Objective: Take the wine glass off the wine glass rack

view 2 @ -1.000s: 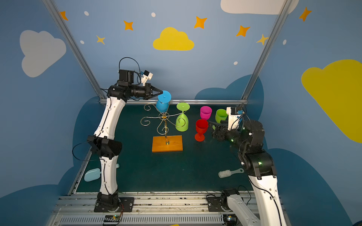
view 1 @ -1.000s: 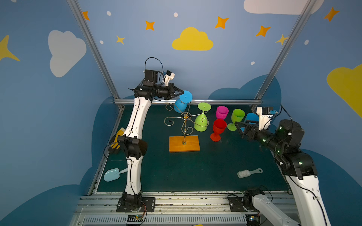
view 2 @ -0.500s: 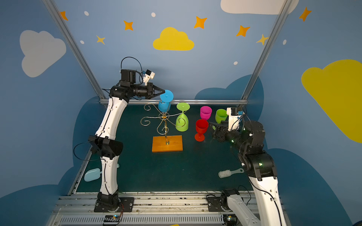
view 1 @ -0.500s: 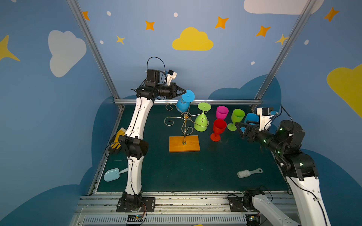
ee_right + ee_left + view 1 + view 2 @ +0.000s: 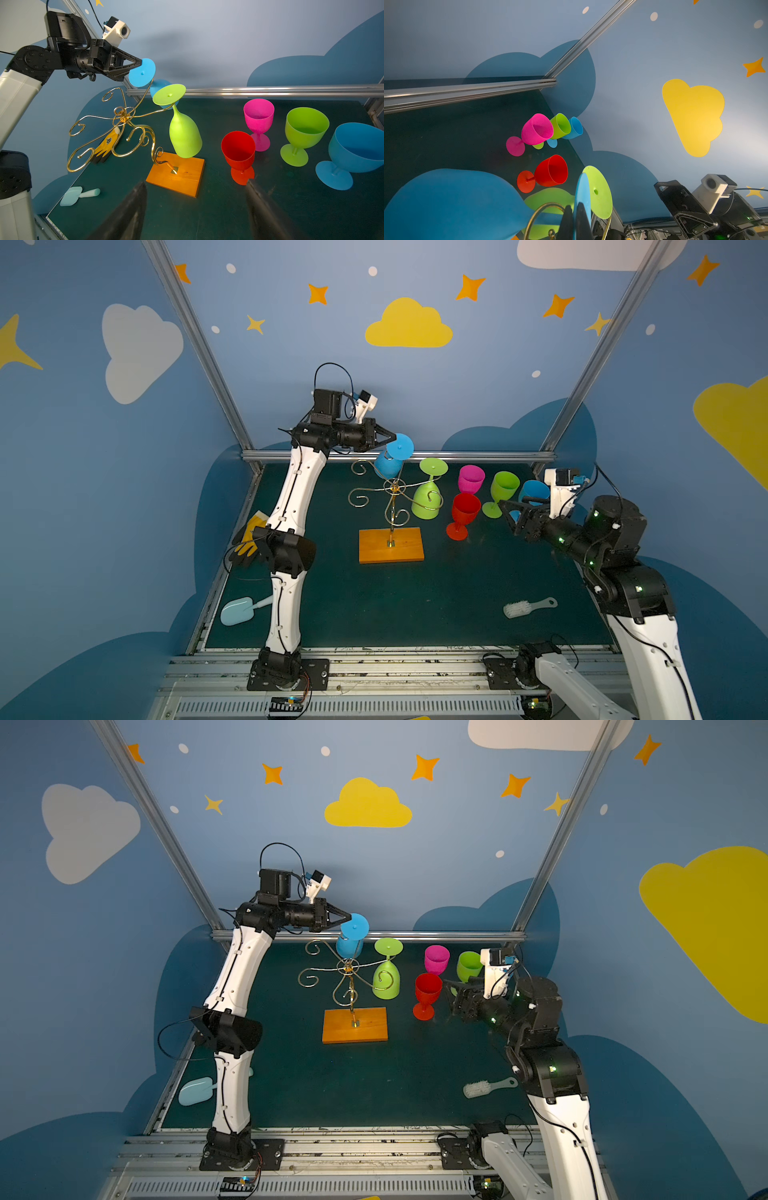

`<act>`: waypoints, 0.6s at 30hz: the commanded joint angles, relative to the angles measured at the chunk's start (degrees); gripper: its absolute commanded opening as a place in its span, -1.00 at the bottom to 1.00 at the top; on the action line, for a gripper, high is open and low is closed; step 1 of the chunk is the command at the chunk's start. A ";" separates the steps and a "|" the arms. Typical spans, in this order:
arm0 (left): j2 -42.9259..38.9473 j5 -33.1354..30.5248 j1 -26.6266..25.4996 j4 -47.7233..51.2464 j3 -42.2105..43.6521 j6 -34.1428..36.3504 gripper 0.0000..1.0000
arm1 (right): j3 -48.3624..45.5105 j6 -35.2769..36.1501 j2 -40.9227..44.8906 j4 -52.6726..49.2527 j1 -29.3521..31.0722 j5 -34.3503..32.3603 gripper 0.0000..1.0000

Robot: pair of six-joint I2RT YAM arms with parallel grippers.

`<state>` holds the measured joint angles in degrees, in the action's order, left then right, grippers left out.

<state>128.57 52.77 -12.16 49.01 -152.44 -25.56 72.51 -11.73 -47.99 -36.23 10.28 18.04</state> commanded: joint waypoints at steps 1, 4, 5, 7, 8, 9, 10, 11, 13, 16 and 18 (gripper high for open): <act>-0.46 1.49 -0.03 2.28 0.13 2.75 -0.95 | 0.61 0.04 0.28 0.15 0.09 0.02 0.48; -0.61 1.72 -0.05 3.39 0.13 3.44 -0.95 | 0.58 -0.03 0.43 0.01 0.13 -0.03 0.48; -0.69 1.65 0.01 3.75 0.15 3.75 -0.95 | 0.55 -0.09 0.38 0.01 0.08 -0.02 0.48; -0.86 1.58 0.01 4.41 0.18 4.35 -0.95 | 0.58 -0.14 0.50 -0.14 0.09 -0.03 0.48; -0.94 1.67 -0.03 4.71 0.24 4.55 -0.95 | 0.53 -0.14 0.60 -0.16 0.10 -0.07 0.48; -1.03 1.52 0.06 4.98 0.14 4.74 -0.95 | 0.53 -0.12 0.61 -0.24 0.12 -0.11 0.48; -1.12 1.54 0.08 5.27 0.18 4.93 -0.95 | 0.54 -0.14 0.68 -0.25 0.12 -0.17 0.48; -1.22 1.46 0.12 5.55 0.13 5.22 -0.95 | 0.53 -0.14 0.78 -0.30 0.09 -0.16 0.48; -1.47 1.27 0.30 6.05 0.30 5.45 -0.95 | 0.55 -0.13 0.92 -0.29 0.11 -0.11 0.48; -1.64 1.30 0.47 6.40 0.24 5.71 -0.95 | 0.53 -0.15 0.97 -0.38 0.12 -0.16 0.48; -1.88 1.19 0.52 6.72 0.26 5.95 -0.95 | 0.53 -0.22 1.08 -0.42 0.13 -0.18 0.48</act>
<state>128.55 53.06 -11.99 54.48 -152.44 -21.19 72.51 -11.75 -47.68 -36.29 10.28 18.04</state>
